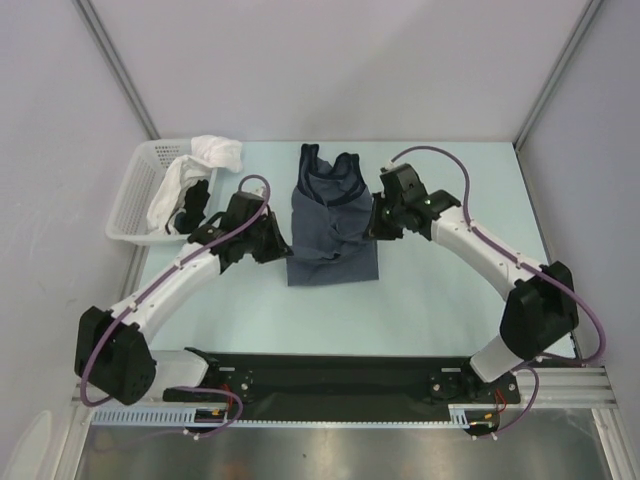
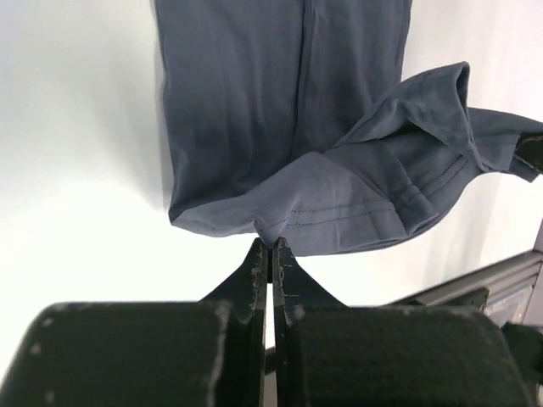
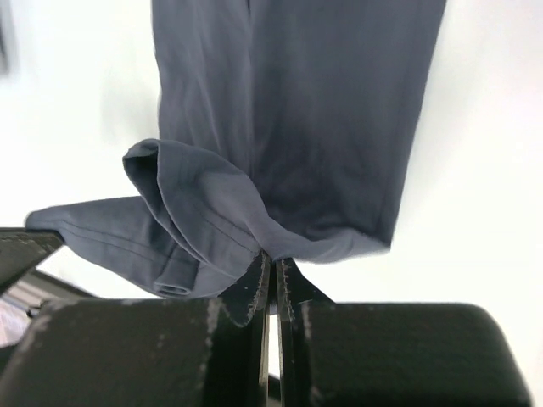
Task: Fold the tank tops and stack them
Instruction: Fold the tank top
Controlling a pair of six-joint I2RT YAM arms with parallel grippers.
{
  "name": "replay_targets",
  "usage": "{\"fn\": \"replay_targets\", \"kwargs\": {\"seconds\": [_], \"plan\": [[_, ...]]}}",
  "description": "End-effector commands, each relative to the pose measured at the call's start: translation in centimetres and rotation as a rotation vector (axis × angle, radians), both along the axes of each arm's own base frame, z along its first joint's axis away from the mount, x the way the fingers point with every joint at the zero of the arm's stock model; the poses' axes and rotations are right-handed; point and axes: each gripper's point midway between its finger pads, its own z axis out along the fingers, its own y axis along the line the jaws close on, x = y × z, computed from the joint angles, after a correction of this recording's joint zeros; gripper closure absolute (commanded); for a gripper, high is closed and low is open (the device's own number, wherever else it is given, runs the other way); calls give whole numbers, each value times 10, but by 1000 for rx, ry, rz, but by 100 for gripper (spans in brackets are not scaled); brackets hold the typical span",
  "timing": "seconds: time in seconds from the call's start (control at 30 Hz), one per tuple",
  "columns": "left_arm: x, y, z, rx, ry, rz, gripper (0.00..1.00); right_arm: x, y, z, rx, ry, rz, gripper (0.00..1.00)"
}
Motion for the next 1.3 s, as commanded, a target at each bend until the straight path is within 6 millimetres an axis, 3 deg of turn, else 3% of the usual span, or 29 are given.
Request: {"fn": "replay_targets", "kwargs": {"seconds": [0.0, 0.03, 0.2, 0.23, 0.3, 0.33, 0.37, 0.43, 0.47, 0.53, 0.57, 0.8, 1.07, 1.17, 1.2, 1.27], "plan": [[36, 0, 22, 7, -97, 9, 100, 27, 3, 8, -15, -32, 26, 95], [43, 1, 16, 20, -84, 17, 100, 37, 4, 18, -8, -55, 21, 96], [81, 1, 14, -16, -109, 59, 100, 71, 0, 2, -13, -29, -8, 96], [88, 1, 5, -19, -88, 61, 100, 76, 0, -1, -19, -24, -14, 96], [104, 1, 11, -39, -105, 72, 100, 91, -1, 4, -21, -45, -21, 96], [110, 0, 4, -39, -90, 72, 100, 97, -1, -10, -36, -19, -22, 96], [121, 0, 10, -49, -113, 78, 100, 106, -1, -4, -29, -35, -23, 96], [131, -3, 4, -61, -114, 75, 100, 115, -4, -18, -45, -7, -35, 97], [141, -5, 10, -70, -140, 74, 100, 119, -5, -20, -48, -6, -37, 98], [149, -9, -4, -59, -109, 66, 100, 128, -6, -21, -53, -12, -52, 98], [156, -11, 1, -64, -116, 63, 100, 130, -7, -22, -54, -12, -57, 98], [172, -18, -31, -81, -61, 63, 100, 142, -13, -37, -69, 3, -88, 98], [190, -15, -46, -88, -49, 75, 100, 167, -11, -47, -44, -10, -85, 97], [197, -11, -56, -75, -37, 84, 99, 177, -17, -61, -45, 6, -111, 91], [199, -12, -61, -75, -31, 82, 93, 184, -21, -59, -38, -2, -125, 80], [202, -9, -63, -68, -33, 87, 79, 190, -26, -68, -46, 8, -144, 71]]}}
